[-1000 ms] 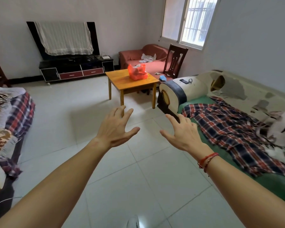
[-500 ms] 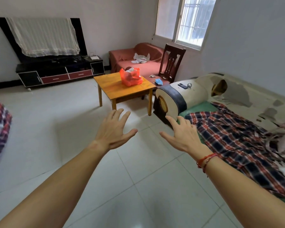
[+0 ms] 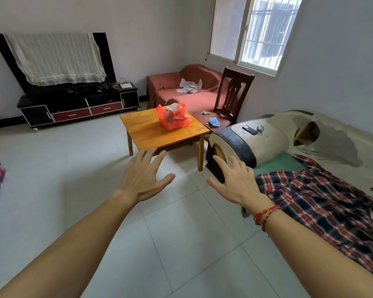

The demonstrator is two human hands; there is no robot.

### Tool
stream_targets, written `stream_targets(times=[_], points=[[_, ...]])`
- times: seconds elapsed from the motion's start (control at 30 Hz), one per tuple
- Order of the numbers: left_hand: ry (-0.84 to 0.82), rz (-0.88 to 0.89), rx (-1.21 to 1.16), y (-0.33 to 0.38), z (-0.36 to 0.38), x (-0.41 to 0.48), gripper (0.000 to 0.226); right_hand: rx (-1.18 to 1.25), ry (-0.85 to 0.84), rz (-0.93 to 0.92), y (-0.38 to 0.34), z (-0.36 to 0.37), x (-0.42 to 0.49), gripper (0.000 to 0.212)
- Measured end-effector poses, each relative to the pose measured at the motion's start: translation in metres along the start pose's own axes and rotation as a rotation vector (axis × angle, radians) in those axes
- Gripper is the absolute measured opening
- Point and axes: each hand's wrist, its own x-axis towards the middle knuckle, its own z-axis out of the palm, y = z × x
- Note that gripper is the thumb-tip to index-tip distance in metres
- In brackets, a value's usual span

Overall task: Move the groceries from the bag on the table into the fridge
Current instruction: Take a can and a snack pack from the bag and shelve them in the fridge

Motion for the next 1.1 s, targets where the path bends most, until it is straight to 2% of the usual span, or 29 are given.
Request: stream_targets(times=[0.5,0.87,1.1], points=[[-0.026,-0.07,-0.009,-0.047,0.074,0.222,0.086,-0.005,-0.054,-0.005,0.063,0.022,0.235,0.073],[-0.067,-0.107,-0.044,-0.137,0.145,0.394,0.094,-0.034,-0.051,-0.035,0.062,0.068,0.433,0.074],[-0.089,-0.074,-0.06,-0.19,0.181,0.507,0.086,-0.035,-0.101,-0.003,0.063,0.08,0.555,0.074]])
